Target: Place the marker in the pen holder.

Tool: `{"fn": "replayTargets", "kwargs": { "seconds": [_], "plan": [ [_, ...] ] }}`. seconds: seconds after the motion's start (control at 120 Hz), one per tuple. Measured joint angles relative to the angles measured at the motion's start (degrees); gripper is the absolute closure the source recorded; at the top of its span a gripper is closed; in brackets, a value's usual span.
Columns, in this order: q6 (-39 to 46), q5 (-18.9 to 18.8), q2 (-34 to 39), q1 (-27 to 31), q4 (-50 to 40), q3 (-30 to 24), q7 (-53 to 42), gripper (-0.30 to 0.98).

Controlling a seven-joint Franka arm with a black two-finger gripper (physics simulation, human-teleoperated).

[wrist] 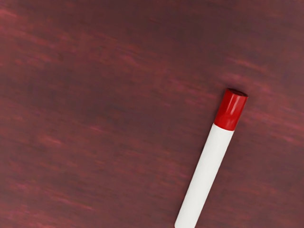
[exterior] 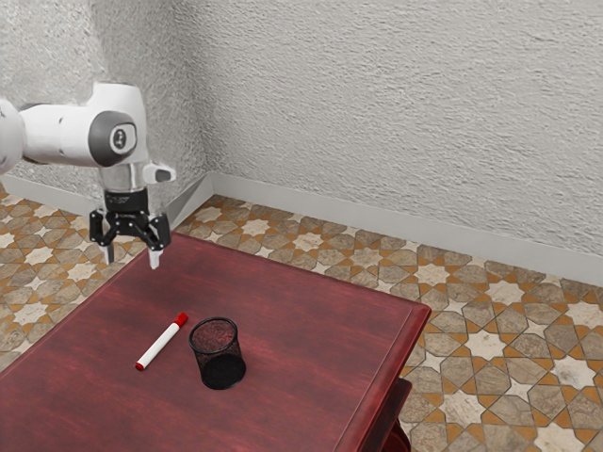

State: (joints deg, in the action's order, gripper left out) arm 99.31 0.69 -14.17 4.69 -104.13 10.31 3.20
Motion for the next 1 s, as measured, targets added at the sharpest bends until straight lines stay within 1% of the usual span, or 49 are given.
{"fn": "replayTargets", "kwargs": {
  "seconds": [0.233,0.4,0.483,0.567,0.633,0.733,0.825,1.0],
  "plan": [
    [10.0,-0.5,-0.8,-0.3,-7.0,0.0,-0.5,0.0],
    [17.5,-0.1,-0.5,-1.5,-16.6,-0.5,-0.7,0.0],
    [20.9,0.4,1.1,-2.1,-22.2,-1.2,-0.8,0.0],
    [23.2,0.7,1.6,-2.3,-24.5,-2.0,-0.8,0.01],
    [24.5,0.8,1.6,-2.3,-24.9,-2.2,-0.9,0.07],
    [25.7,0.7,1.7,-2.4,-25.1,-2.3,-1.0,0.21],
    [26.6,-0.1,3.2,-3.0,-27.2,-2.4,-1.3,0.33],
    [27.4,-2.0,3.8,-3.6,-28.7,-3.5,-2.1,0.48]
  ]
}}
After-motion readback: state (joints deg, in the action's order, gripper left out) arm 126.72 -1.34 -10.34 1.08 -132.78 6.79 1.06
